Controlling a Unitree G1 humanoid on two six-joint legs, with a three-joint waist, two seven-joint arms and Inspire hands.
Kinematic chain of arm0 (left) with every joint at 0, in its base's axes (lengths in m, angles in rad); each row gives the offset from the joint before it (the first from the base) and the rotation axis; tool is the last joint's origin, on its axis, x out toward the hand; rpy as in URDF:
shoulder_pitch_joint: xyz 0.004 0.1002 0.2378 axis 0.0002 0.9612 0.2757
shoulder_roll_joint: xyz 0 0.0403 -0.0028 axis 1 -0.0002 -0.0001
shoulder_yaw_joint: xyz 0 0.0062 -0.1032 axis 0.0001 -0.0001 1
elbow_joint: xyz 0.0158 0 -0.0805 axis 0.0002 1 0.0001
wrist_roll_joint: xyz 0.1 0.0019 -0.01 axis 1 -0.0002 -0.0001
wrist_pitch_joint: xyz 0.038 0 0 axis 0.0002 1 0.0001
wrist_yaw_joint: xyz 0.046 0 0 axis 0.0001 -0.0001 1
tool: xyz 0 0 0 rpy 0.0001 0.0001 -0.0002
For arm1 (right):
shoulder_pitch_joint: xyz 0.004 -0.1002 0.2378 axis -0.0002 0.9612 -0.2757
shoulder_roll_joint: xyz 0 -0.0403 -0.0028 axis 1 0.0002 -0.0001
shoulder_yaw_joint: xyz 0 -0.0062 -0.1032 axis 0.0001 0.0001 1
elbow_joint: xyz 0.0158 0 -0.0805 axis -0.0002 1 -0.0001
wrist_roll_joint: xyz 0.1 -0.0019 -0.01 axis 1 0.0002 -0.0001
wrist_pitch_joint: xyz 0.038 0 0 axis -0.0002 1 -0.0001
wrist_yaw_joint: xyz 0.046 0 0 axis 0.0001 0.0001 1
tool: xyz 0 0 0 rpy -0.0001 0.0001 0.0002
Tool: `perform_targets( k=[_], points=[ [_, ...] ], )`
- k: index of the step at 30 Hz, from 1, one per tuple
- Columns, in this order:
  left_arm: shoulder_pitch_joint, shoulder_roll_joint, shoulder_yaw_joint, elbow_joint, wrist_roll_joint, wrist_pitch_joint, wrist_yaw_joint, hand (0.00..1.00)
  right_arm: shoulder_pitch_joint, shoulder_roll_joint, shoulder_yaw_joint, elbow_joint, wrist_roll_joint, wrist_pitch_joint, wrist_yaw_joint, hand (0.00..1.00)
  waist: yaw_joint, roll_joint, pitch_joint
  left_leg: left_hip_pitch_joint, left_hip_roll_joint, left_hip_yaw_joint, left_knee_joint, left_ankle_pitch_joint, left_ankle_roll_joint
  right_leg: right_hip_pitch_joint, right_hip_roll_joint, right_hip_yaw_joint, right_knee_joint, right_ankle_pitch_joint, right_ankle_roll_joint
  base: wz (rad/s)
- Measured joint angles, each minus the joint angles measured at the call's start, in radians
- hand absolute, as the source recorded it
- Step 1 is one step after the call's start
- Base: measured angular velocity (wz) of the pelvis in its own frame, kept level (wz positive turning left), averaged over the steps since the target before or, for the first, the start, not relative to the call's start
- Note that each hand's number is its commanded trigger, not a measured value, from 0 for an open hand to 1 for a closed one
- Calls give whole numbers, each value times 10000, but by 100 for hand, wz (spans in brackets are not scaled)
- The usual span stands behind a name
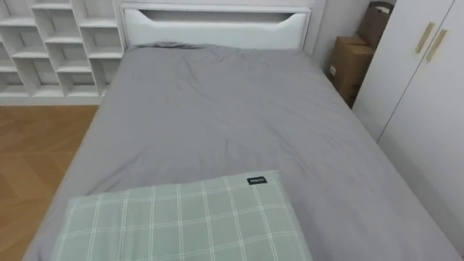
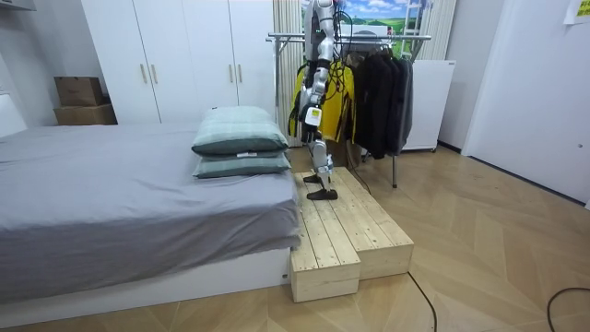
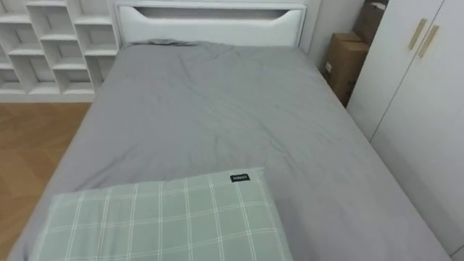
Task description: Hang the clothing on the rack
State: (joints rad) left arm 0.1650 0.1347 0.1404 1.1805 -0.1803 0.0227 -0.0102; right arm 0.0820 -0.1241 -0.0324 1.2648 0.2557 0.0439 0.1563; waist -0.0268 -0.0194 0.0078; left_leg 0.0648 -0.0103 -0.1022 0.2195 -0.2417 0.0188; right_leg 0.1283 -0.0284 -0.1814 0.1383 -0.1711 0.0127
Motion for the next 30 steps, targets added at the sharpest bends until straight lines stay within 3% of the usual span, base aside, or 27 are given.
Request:
perform_targets(
  k=[5,20,30],
  points=[
    [33,-13,-1,-9,357,5,-17,0,71,0,-318,58,35,-6,-55,0,-35,42,-10,111,-4,15,6,1,0,115,-5,4,-17,-4,5,0],
    [75,-3,-317,-173,547,-5,64,0,88,-42,12,135,719,-2,221,0,52,118,-61,132,-26,-64,-49,4,3,154,-12,-58,-46,-21,26,0],
    [73,15,-371,-181,546,0,-15,0,67,-65,107,221,890,14,469,0,50,90,-38,133,-25,-142,-45,4,2,188,-12,-134,-40,-21,26,2]
  ],
)
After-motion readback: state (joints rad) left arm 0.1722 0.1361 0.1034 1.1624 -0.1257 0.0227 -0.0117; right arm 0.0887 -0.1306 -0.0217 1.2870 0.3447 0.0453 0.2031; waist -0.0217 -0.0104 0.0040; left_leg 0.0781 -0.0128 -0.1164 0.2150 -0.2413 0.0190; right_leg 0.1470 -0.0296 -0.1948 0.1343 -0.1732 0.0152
